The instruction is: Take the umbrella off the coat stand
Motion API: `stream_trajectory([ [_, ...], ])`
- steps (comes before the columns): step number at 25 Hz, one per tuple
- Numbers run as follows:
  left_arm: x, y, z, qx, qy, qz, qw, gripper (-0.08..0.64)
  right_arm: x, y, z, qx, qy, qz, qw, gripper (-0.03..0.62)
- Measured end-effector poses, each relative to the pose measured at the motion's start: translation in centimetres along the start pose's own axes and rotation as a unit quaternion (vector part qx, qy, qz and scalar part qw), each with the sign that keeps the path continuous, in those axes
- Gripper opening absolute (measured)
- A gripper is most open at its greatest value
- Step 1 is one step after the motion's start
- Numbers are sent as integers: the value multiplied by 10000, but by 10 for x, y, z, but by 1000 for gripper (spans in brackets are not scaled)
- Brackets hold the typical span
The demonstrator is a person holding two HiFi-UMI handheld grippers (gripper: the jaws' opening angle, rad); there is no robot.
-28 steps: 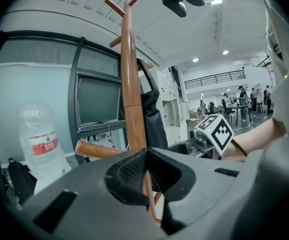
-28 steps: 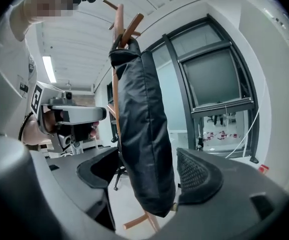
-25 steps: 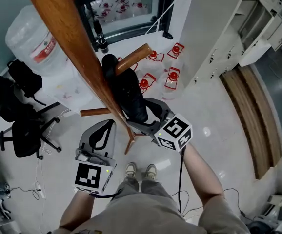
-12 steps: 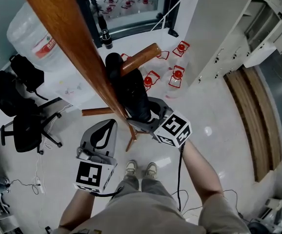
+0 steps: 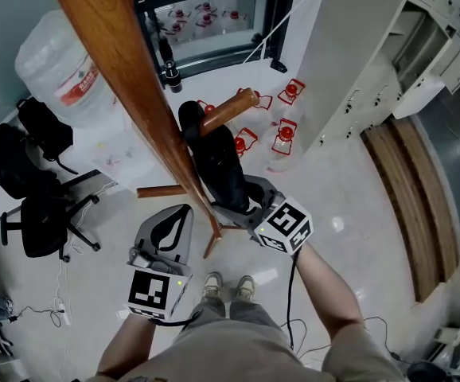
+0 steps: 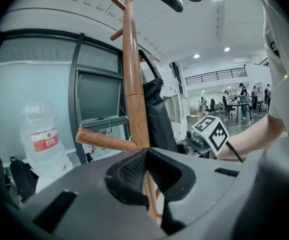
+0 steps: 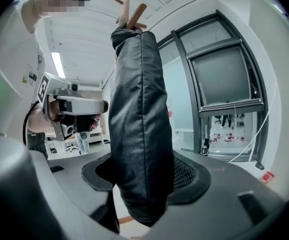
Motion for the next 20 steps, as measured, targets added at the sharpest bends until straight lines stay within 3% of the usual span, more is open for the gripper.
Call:
stream_trajectory([
  [10,-11,14,-2,-176,-247,173,9994,8,-22,27,-28,-359,-564,261,9974,264],
  [20,-40,46,-2,-566,-688,348,9954,8,-42,86,-83,-548,-1409,-189,9883,264],
])
Point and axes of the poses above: the fingertips, and each gripper's own axes: z forward along the fingers, x to its left, y out of its top, the point moved 5 cm from there along -z, backward along the fingers, and after that the axes turned 13 degrees about -z, right-handed, at the moved point
